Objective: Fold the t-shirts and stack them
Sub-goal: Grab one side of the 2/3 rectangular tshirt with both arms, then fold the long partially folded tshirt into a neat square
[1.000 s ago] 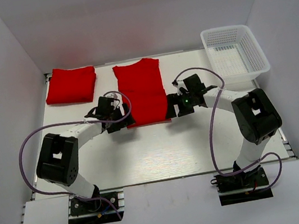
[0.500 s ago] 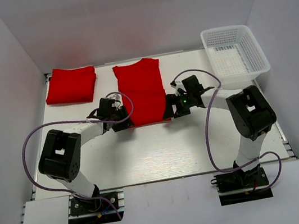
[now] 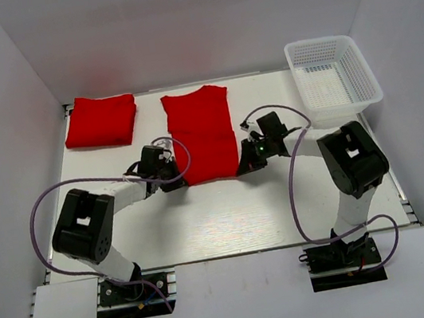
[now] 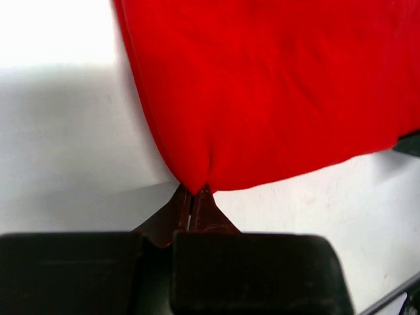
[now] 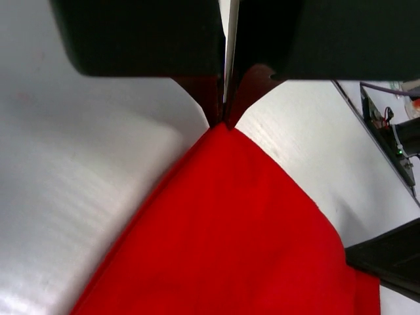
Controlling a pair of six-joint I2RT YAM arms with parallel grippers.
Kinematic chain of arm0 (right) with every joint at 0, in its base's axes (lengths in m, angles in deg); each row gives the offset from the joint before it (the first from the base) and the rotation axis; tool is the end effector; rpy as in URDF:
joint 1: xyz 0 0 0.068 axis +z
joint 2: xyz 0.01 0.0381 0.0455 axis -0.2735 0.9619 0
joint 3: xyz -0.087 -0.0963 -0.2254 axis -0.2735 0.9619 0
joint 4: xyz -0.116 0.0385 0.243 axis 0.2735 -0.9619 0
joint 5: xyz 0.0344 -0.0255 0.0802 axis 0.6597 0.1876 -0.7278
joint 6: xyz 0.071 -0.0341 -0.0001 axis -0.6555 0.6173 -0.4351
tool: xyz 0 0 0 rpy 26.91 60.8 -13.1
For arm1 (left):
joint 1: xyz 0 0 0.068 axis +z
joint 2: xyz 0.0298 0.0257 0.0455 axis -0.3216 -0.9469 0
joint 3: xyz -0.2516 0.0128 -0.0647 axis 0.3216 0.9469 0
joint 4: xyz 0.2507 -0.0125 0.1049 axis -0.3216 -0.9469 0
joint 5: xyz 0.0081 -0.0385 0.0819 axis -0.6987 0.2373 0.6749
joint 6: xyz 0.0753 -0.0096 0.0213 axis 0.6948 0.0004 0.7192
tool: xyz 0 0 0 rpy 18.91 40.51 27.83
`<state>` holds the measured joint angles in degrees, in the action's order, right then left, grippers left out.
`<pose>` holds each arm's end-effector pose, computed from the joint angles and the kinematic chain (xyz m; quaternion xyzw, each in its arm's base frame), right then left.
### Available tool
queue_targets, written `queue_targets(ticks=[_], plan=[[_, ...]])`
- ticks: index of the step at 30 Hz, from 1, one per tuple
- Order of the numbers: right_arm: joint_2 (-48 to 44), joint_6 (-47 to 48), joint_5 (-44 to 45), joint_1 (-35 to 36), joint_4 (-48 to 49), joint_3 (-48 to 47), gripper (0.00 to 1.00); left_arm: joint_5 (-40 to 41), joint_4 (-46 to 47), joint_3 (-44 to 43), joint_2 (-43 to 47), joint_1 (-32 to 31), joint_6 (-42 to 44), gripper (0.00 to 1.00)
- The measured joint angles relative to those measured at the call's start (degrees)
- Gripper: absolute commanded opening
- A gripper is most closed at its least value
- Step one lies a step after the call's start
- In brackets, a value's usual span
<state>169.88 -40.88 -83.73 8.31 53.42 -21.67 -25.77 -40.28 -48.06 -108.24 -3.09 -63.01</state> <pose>0.3352 0.1908 0.0992 -0.1347 0.8998 0.3664 0.1949 0.3005 -0.1366 0.0950 -0.0191 0.9426 -0.2304 0.2411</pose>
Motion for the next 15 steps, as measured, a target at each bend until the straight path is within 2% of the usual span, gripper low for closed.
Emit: queue_targets(ticks=[5,9,15], plan=[[-8.46,-0.02,-0.02,0.35,-0.07,7.23,0.00,-1.33,-4.20,4.17,8.76,-2.12,-0.35,0.00],[-21.84,0.04,0.22,1.27,-3.34,16.33,0.00,-4.15,-9.27,7.48,19.39,-4.37,-1.64,0.00],[-36.54,1.77,0.37,2.62,-12.11,18.73,0.00,-7.43,-20.85,6.88,32.28,-6.99,-3.54,0.00]])
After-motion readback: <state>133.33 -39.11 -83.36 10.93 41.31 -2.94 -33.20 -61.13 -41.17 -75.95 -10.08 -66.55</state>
